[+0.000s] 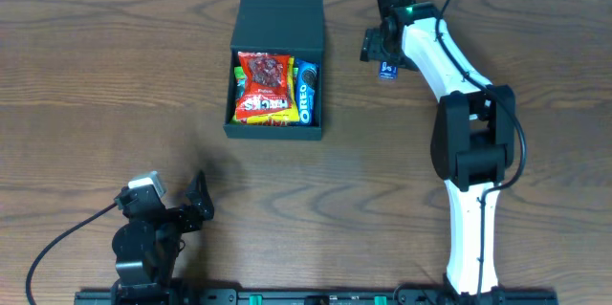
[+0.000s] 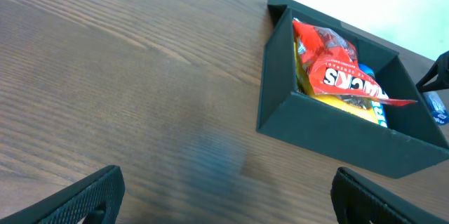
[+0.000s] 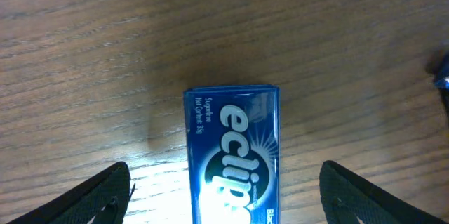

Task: Pack container
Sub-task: 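Grasp the blue Eclipse mints tin with right gripper, place in box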

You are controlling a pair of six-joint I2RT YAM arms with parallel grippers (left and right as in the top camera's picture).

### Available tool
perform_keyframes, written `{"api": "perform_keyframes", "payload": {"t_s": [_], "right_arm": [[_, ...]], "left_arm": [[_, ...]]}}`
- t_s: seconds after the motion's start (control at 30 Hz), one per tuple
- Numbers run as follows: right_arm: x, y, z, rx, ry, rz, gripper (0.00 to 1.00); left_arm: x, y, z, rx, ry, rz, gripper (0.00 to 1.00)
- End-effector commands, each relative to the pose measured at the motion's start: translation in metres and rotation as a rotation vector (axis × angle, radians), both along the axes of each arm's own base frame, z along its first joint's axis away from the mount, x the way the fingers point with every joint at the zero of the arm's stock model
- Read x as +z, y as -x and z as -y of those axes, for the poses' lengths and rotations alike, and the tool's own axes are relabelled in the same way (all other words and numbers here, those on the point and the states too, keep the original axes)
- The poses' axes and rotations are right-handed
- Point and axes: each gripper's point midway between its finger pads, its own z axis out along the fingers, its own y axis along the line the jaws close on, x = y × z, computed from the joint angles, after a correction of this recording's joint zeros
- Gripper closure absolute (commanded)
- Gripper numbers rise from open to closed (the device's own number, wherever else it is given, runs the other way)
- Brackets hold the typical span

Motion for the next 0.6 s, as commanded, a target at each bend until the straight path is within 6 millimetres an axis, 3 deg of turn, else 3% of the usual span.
{"api": "perform_keyframes", "payload": {"t_s": [0.0,0.17,0.27,0.43,0.57], "right_arm": [[-0.011,0.0,0.0,0.031,-0.021,-0.018,0.18],[-0.021,0.0,-0.003,0.08,-0.029,-0.032,0.34],[-0.02,-0.003,-0.004,0.08,-0.032,-0.019,0.39],[-0.019,-0.005,-0.003,0.079,-0.033,-0.011,0.61],[-0.015,-0.006,-0.006,0.084,-0.047,-0.005,0.69]], "left_arm": [[-0.008,0.001,-0.001,0.008,0.004,-0.017,0.05],[-0.008,0.001,-0.001,0.008,0.004,-0.017,0.05],[-0.008,0.001,-0.001,0.008,0.004,-0.017,0.05],[-0.008,0.001,-0.001,0.008,0.004,-0.017,0.05],[-0.008,0.001,-0.001,0.008,0.004,-0.017,0.05]]}}
